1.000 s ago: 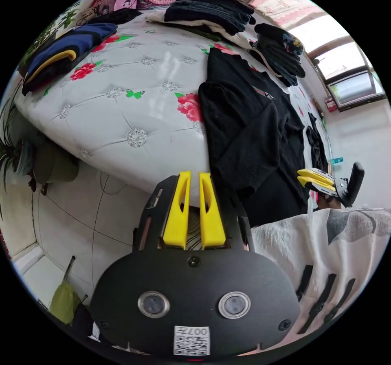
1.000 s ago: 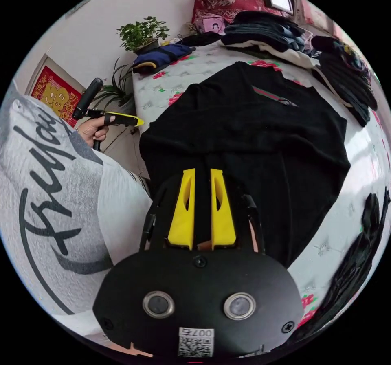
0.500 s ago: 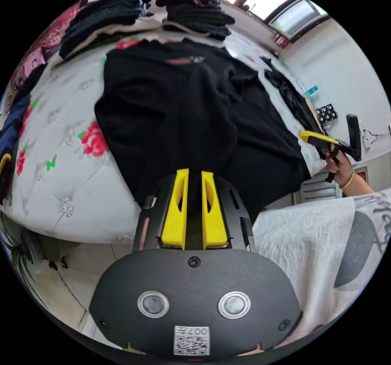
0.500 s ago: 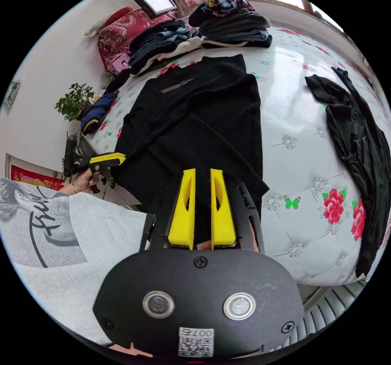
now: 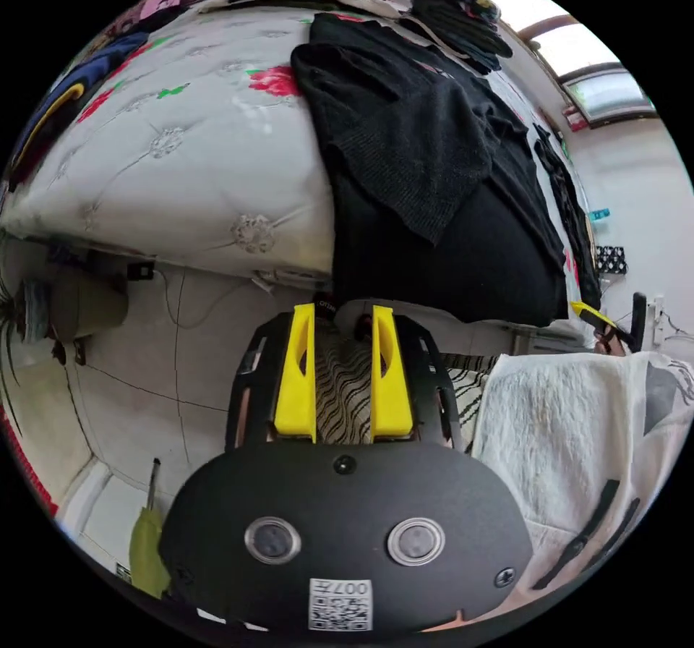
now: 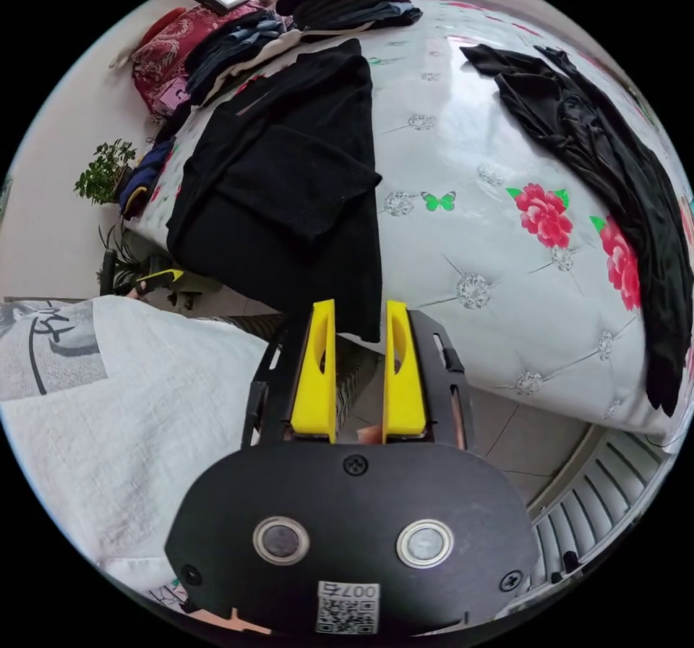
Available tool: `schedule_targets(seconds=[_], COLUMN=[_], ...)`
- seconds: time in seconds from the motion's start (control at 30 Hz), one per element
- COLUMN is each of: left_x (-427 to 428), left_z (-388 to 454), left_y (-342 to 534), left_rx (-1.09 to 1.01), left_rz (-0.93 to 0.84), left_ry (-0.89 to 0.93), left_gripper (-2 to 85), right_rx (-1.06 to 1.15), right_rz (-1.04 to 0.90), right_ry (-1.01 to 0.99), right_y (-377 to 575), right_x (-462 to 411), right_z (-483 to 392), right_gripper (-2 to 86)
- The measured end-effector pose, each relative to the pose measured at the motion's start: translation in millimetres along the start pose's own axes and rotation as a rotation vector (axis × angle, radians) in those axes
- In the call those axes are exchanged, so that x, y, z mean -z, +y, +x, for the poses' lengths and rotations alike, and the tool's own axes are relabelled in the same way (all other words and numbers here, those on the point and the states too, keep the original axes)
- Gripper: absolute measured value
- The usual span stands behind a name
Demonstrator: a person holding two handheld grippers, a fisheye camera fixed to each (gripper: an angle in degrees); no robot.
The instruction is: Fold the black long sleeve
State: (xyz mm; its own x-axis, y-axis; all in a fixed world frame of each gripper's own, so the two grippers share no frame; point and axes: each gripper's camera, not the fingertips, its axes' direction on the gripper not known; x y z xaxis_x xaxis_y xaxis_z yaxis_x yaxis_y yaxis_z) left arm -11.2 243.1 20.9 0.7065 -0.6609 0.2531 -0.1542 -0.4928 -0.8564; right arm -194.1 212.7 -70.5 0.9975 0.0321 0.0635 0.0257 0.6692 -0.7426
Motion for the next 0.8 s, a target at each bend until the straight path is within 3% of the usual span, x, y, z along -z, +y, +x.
schedule_targets(seconds=[0.2,0.3,0.43,0.53,0.6,0.7,0.8], left_x=[-24,-8,46,119,139,140,130], left_z=[28,25,4,-27,-43,-74,-101], left_y=[-37,-34,-30,-45,-62,-94,-93], left_rx=[-0.124,-0.158,-0.177,-0.199,-0.173,0.04,0.351], left_rz=[-0.168,-0.177,-0.138,0.037,0.123,0.26,0.422], left_ry=[-0.179,-0.08,0.269,0.569,0.668,0.69,0.733], left_gripper=[5.4,1.9,0.7,0.6,0.9,2.5,4.5], right_rx=[0.159,0.292,0.223,0.139,0.095,-0.005,-0.119], right_rz=[-0.166,-0.232,-0.154,0.02,0.153,0.383,0.486], right_ry=[0.216,0.242,-0.067,-0.354,-0.492,-0.658,-0.59], right_y=[-38,-43,-63,-87,-107,-149,-187], right_x=[-26,-26,34,100,138,180,188], right_z=[-27,-38,-1,42,69,110,130], right_gripper=[3.7,1.3,0.3,0.3,0.6,2.0,4.8])
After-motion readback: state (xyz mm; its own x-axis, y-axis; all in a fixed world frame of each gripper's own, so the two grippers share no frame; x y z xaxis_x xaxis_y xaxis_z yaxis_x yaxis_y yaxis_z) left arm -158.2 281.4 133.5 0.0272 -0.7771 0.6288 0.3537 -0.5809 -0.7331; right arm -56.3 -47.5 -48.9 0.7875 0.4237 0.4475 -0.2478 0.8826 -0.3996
